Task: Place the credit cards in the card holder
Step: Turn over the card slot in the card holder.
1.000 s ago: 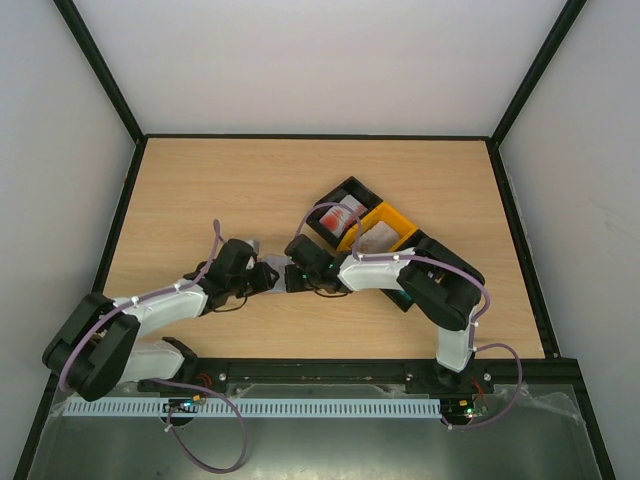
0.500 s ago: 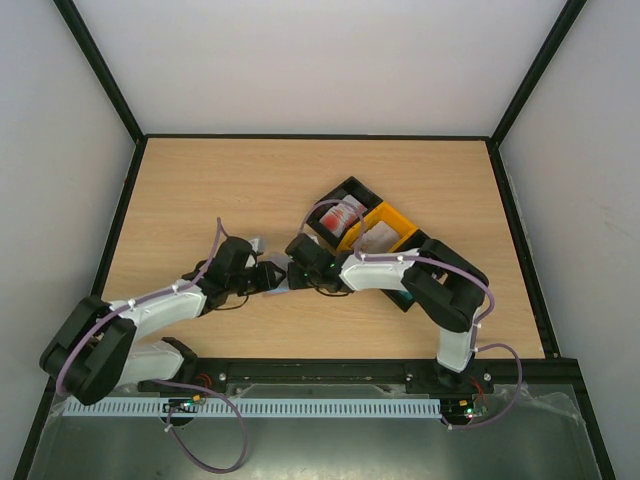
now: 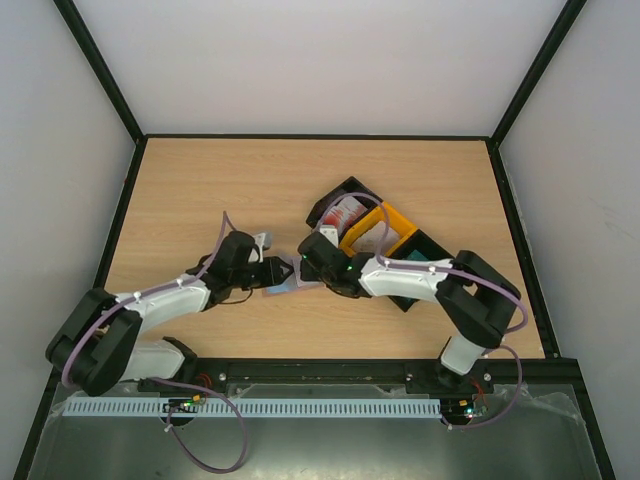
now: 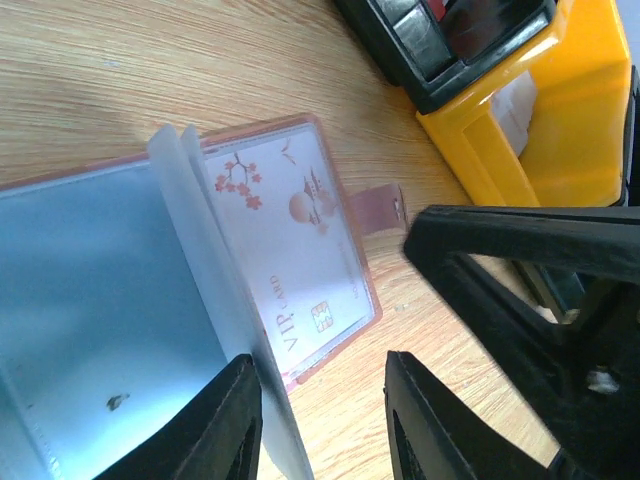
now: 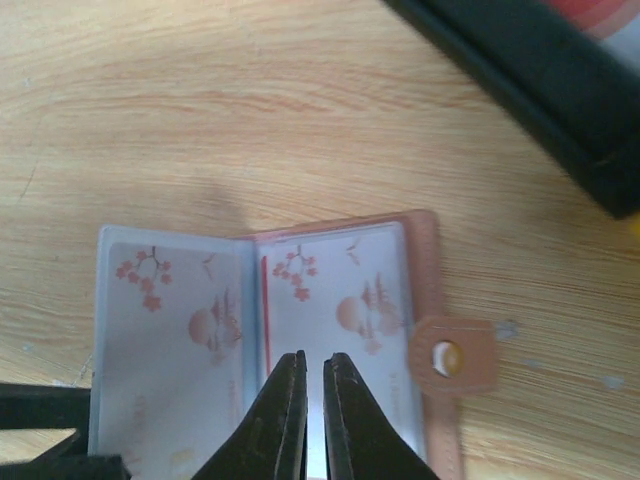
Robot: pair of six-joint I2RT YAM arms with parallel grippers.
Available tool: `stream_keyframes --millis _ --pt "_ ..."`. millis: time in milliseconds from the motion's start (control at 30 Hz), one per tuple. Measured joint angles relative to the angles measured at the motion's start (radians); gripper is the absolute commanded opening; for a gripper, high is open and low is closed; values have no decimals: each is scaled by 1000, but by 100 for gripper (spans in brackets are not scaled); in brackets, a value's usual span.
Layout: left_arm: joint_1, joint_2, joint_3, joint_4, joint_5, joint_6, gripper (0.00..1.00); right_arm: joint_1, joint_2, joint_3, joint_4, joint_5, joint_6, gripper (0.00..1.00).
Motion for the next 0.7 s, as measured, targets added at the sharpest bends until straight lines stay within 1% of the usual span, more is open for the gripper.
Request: stream_keyframes --millis 233,433,567,700 --pt "-9 102 50 46 45 3 40 0 -167 -79 -13 130 41 15" --pt "-36 199 102 74 60 2 45 -3 -312 -104 -44 219 42 24" --pt "-40 240 142 53 45 10 54 -16 -381 -105 -93 239 22 30" --pt "-40 209 185 -10 3 29 63 -38 -452 -105 -160 238 -18 38"
